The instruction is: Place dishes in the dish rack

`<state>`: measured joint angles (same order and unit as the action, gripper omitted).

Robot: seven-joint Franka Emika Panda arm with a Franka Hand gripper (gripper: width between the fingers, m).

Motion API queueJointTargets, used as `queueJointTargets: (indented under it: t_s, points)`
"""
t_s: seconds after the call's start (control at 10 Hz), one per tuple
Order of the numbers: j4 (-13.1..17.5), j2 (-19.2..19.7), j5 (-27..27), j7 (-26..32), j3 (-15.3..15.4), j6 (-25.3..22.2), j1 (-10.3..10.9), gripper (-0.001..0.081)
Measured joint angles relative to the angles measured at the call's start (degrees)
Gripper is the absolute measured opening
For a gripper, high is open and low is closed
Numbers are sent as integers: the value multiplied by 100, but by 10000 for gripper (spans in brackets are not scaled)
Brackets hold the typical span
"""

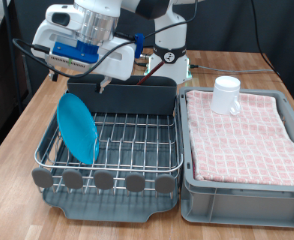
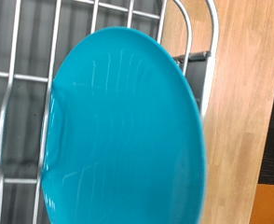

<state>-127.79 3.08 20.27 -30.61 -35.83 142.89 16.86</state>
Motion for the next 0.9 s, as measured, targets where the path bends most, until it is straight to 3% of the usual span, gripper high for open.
queueJointTargets:
  t_s: [0.4, 0.8, 0.9]
  points:
    - [329, -539, -289, 457, 32, -943, 7, 802]
    - [646, -807, -510, 733, 102, -1720, 24, 802]
    - [645, -795, -507, 726, 100, -1707, 22, 802]
